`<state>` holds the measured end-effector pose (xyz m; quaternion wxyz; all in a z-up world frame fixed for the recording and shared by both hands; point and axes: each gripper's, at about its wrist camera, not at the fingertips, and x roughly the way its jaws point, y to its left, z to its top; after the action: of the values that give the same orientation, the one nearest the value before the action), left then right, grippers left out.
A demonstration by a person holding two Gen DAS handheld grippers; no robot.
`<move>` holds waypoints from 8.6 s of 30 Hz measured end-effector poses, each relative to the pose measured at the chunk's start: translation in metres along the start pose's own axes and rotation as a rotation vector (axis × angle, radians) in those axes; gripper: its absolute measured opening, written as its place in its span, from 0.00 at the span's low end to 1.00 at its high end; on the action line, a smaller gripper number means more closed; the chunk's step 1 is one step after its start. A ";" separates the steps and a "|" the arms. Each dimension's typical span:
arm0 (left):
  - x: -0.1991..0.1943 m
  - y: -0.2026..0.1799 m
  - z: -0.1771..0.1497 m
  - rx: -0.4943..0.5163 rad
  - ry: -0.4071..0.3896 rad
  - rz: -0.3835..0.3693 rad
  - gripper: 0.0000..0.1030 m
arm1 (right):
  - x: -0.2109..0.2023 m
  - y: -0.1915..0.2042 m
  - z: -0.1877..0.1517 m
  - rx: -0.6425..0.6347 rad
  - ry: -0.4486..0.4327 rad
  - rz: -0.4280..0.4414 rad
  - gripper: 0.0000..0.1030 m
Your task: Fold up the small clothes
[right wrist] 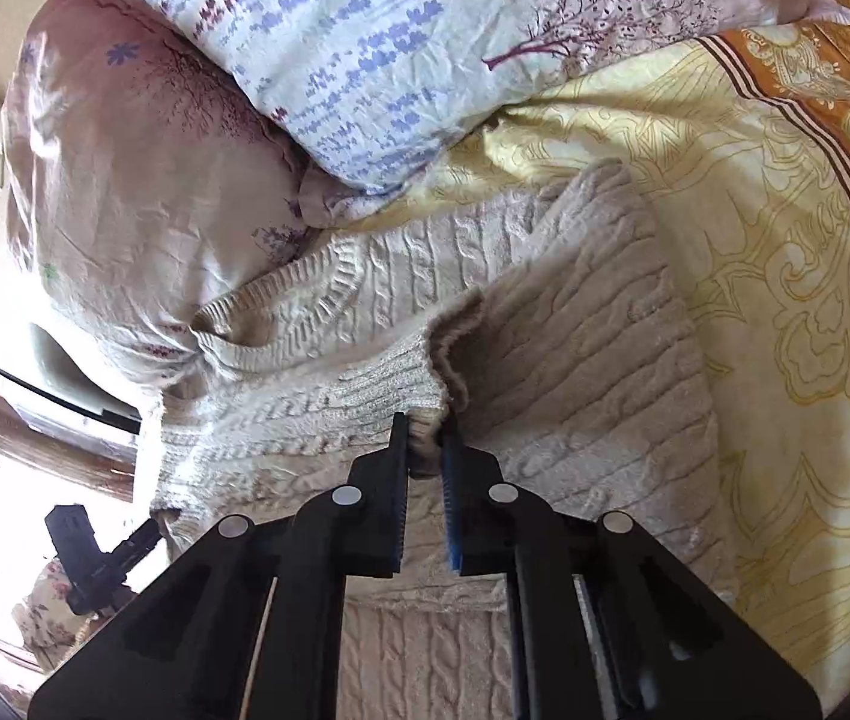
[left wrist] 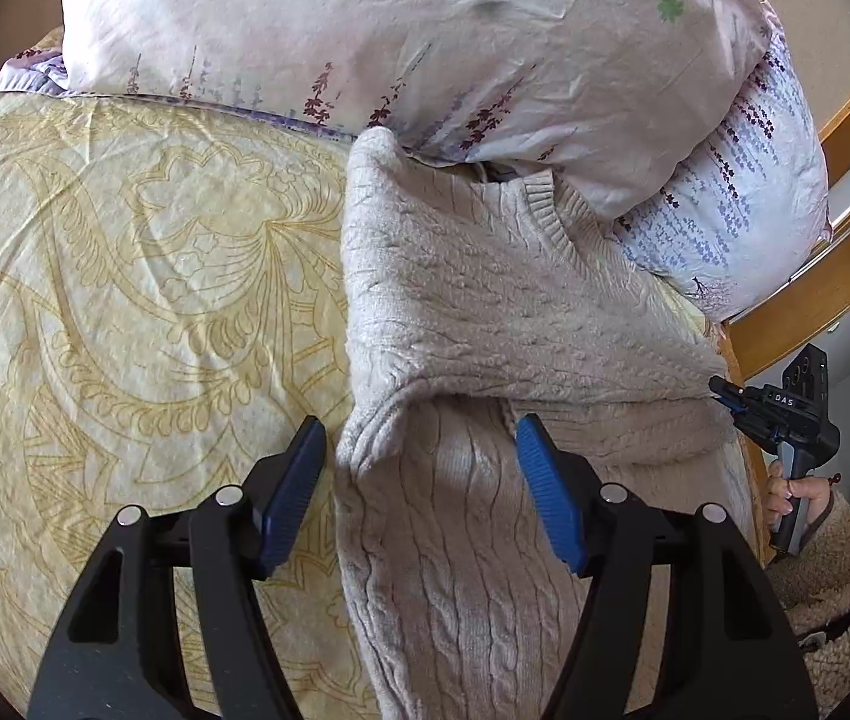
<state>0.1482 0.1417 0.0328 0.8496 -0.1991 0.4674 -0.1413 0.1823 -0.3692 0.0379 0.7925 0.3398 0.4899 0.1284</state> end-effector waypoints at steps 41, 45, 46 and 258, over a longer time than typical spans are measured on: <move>-0.051 0.019 -0.065 -0.055 -0.050 0.106 0.65 | -0.105 -0.080 -0.069 0.196 -0.123 -0.039 0.65; -0.067 0.020 -0.092 -0.134 -0.060 0.013 0.65 | -0.107 -0.089 -0.087 0.208 -0.089 0.052 0.61; -0.069 0.018 -0.098 -0.144 -0.057 -0.006 0.65 | -0.106 -0.089 -0.092 0.205 -0.075 0.072 0.59; 0.060 -0.033 0.068 0.153 0.214 0.097 0.54 | -0.013 -0.060 0.017 0.012 0.121 0.119 0.43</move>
<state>0.2353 0.1010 0.0374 0.8135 -0.0949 0.5522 -0.1557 0.1830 -0.4280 0.0121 0.7502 0.3649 0.5166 0.1928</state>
